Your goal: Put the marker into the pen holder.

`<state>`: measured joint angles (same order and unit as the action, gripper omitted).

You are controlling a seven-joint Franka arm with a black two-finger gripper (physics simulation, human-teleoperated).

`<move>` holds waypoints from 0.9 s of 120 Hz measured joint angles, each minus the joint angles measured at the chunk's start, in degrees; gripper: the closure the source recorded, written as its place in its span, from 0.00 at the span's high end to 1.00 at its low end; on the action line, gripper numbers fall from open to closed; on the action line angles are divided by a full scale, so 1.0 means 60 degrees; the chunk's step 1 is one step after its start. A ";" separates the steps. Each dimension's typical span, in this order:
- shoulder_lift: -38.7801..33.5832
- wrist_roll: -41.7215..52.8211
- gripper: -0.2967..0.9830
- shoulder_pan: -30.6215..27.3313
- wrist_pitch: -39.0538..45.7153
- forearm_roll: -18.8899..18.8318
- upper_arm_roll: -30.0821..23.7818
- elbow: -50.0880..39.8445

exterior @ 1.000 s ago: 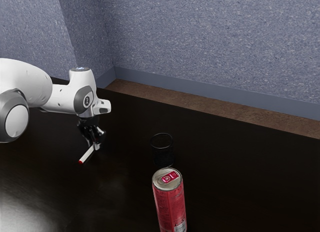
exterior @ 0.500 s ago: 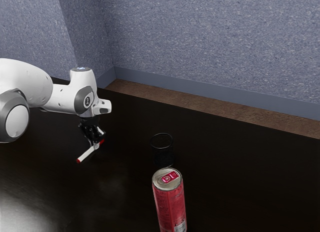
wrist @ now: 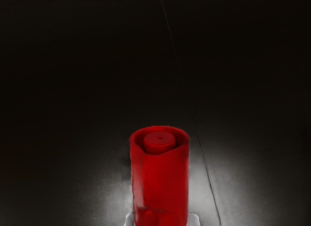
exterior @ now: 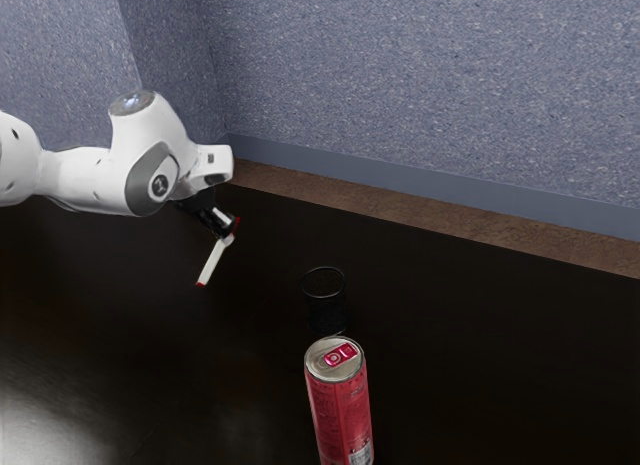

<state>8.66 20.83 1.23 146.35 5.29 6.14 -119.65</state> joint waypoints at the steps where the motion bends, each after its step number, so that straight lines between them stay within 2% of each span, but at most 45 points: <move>1: -0.0101 -0.0004 0.17 -0.0008 0.0122 0.0003 -0.0058 -0.0107; 16: -0.1130 -0.0039 0.17 0.0062 0.1674 0.0061 -0.0791 -0.1114; 39: -0.0693 0.0034 0.17 0.0209 0.2968 0.0176 -0.1585 -0.0725; 108: 0.0149 0.0352 0.18 -0.0007 0.4467 0.0640 -0.2930 -0.0646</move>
<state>9.55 22.94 1.19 173.16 9.14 -11.44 -123.52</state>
